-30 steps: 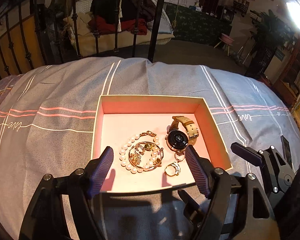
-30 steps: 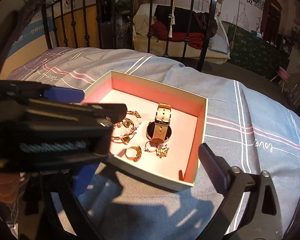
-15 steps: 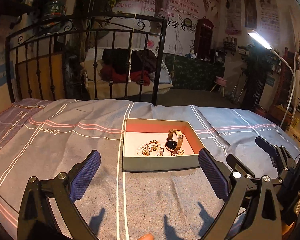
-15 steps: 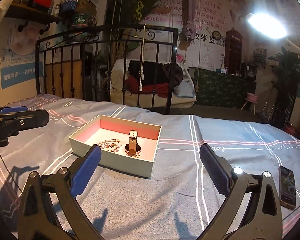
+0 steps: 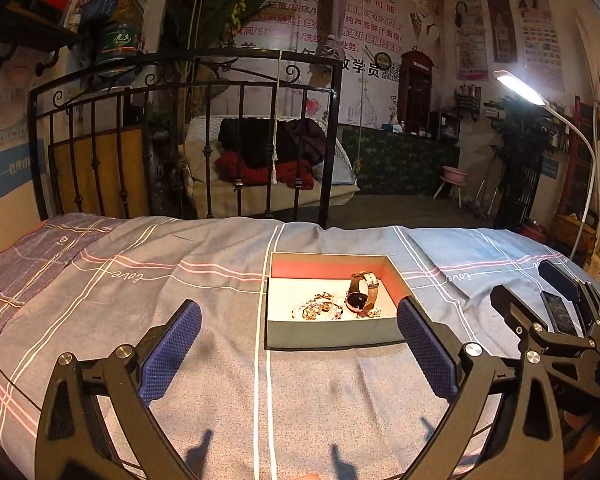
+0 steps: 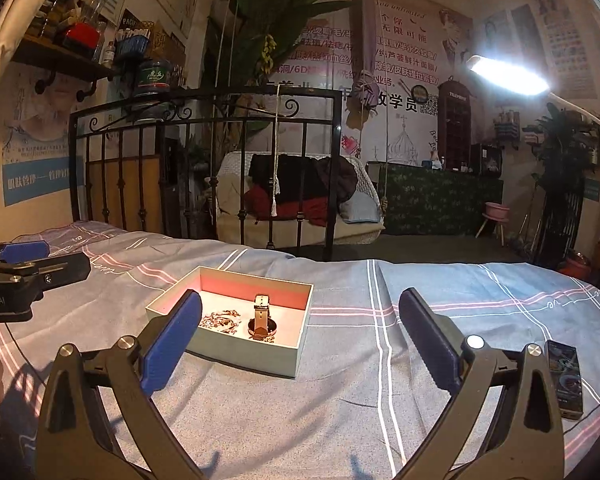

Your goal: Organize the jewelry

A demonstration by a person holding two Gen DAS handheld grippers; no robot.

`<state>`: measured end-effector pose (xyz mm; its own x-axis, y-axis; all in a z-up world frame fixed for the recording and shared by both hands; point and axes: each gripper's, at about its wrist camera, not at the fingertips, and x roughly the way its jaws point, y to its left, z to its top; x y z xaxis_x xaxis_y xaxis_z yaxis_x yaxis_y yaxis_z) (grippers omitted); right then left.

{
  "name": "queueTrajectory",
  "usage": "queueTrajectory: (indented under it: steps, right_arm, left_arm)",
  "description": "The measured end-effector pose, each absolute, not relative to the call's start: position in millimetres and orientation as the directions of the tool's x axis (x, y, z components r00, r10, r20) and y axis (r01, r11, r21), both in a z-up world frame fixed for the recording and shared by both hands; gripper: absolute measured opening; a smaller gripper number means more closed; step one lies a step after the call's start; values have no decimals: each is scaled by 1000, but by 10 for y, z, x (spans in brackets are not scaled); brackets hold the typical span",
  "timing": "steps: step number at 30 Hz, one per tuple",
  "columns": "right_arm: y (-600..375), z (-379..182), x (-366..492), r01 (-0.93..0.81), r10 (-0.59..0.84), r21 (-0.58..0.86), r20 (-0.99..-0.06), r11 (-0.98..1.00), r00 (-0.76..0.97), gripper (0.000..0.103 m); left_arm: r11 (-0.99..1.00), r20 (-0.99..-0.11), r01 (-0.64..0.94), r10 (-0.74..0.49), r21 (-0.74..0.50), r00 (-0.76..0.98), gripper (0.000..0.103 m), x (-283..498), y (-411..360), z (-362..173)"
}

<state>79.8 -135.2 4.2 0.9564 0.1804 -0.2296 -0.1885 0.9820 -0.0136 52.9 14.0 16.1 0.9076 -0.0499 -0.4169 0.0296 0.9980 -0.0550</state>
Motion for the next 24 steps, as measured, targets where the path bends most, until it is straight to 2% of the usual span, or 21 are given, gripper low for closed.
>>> queueTrajectory:
  steps: [24]
  right_arm:
    - [-1392,92,774,-184,178,-7,-223,983,958,97]
  left_arm:
    - [999,-421,12,-32,-50,906,96,538,158,110]
